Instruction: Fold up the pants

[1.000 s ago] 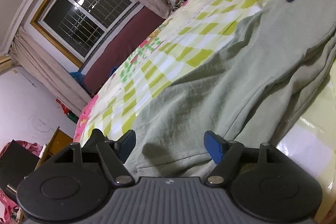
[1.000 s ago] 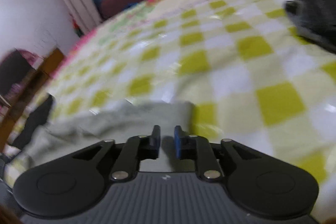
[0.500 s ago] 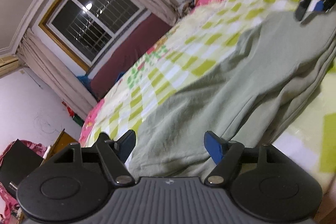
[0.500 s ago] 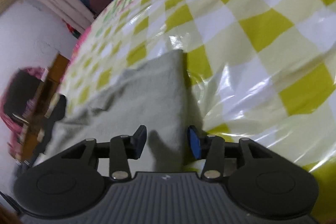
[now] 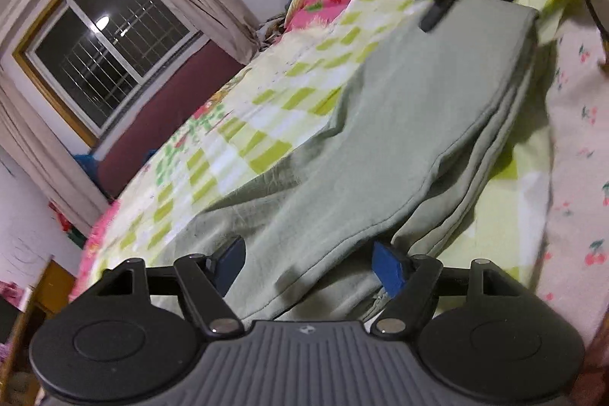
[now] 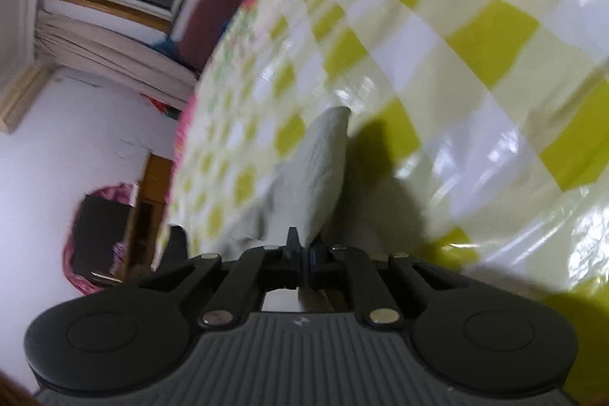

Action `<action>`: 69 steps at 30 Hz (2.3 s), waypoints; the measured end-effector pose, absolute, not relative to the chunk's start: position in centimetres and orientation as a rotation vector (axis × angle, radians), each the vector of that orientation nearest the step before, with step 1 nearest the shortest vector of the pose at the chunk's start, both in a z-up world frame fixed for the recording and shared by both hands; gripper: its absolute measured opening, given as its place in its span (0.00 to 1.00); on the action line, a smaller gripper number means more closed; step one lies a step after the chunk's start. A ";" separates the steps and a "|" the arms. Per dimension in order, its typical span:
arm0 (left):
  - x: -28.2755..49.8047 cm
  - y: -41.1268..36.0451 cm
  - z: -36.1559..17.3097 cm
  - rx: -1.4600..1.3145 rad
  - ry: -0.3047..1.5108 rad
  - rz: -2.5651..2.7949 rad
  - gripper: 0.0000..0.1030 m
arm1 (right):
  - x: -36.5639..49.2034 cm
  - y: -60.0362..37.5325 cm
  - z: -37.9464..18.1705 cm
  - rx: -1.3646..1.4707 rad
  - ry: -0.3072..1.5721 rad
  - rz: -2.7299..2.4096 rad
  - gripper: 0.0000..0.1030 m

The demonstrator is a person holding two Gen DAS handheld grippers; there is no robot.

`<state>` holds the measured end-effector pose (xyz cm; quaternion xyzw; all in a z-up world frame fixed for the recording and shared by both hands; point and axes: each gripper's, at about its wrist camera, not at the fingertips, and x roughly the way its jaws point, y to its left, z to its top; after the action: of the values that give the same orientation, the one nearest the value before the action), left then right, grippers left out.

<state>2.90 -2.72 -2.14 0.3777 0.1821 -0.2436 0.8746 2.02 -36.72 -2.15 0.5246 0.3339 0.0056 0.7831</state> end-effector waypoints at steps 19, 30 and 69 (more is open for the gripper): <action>3.6 2.4 -1.2 0.482 0.442 -0.485 0.84 | 18.4 -9.5 6.2 0.504 0.916 0.320 0.07; 4.1 4.6 -0.9 0.397 0.477 -0.448 0.84 | 19.9 -3.6 4.1 0.459 1.032 0.430 0.14; 6.4 10.7 2.6 0.124 0.682 -0.299 0.38 | 25.0 -4.3 3.1 0.185 1.082 0.385 0.04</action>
<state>6.41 10.71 2.64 0.0607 0.3328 -0.1459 0.9297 25.04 -4.35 3.05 0.0874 0.5111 0.1818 0.8356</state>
